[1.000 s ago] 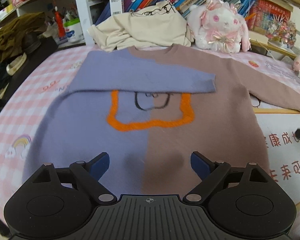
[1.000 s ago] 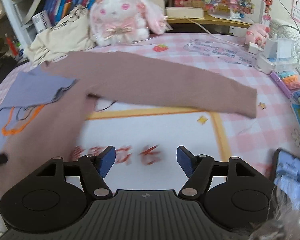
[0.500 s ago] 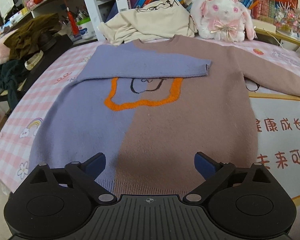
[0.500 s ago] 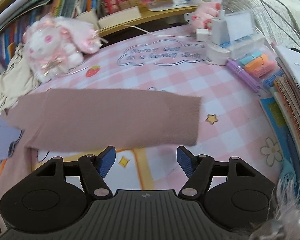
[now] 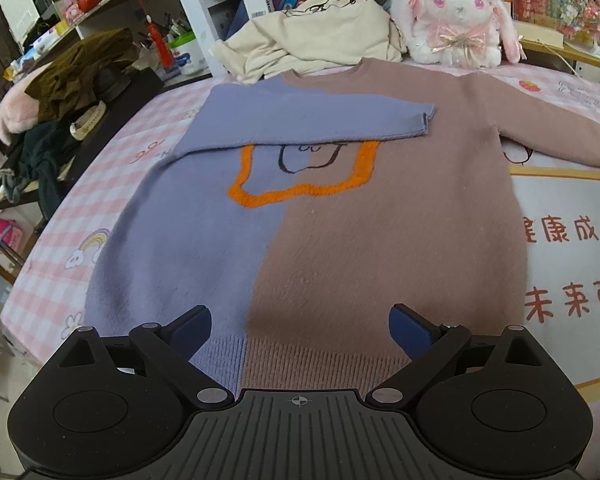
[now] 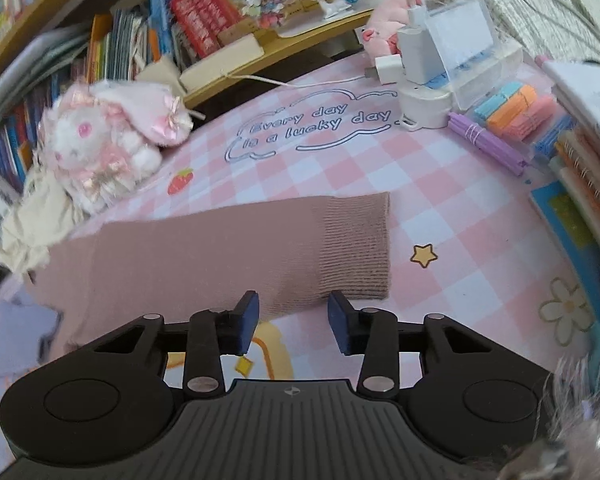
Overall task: Fold clothes
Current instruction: 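Move the right gripper to the mauve sleeve cuff and grasp it, then lift the mauve sleeve with the right gripper and lay it across the body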
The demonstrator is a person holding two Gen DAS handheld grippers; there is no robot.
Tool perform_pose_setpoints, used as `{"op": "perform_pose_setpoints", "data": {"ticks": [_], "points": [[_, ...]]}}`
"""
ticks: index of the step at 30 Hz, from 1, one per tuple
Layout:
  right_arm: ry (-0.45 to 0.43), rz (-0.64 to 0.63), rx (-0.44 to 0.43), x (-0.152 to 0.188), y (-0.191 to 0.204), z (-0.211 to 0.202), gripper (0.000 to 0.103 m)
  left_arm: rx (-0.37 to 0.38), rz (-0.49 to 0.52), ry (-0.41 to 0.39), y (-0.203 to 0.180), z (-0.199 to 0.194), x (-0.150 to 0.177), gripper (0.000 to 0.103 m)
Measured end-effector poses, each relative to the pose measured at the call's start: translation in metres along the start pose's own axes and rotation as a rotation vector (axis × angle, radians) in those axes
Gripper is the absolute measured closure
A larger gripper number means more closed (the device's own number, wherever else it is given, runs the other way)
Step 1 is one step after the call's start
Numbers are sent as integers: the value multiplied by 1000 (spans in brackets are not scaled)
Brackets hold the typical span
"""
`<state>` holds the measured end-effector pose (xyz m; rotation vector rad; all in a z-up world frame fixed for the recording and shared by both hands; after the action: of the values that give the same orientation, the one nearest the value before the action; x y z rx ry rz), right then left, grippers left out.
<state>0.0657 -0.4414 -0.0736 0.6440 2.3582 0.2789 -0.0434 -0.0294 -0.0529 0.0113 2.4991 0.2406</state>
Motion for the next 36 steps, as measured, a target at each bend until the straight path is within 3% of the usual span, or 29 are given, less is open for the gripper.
{"op": "perform_pose_setpoints", "data": {"ticks": [4,8,14,17,22,36], "points": [[-28,90,11,-9,-11,3,66,-4,4,6,0,-1,3,6],[-66,120,109,-20,-27,2,65,-2,11,7,0,-2,6,6],[-55,65,87,-26,-29,8,67,5,10,10,-1,-1,8,6],[-57,21,91,-26,-25,11,80,10,18,9,-4,-1,8,6],[-62,-64,98,-22,-21,13,93,15,37,1,-10,-2,7,6],[-69,-89,-15,-31,12,-9,95,18,30,-20,-6,0,4,5]]}}
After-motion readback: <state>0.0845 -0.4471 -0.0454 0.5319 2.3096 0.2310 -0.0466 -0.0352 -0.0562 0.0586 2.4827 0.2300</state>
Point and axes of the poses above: each gripper's, at about its wrist camera, not at the fingertips, and z roughly the way its jaws point, y to its left, x to its underside, the point moved 7 cm from there along z, roughly the way its jaws point, and after that the axes turned 5 degrees about x, right-handed, at the moved point
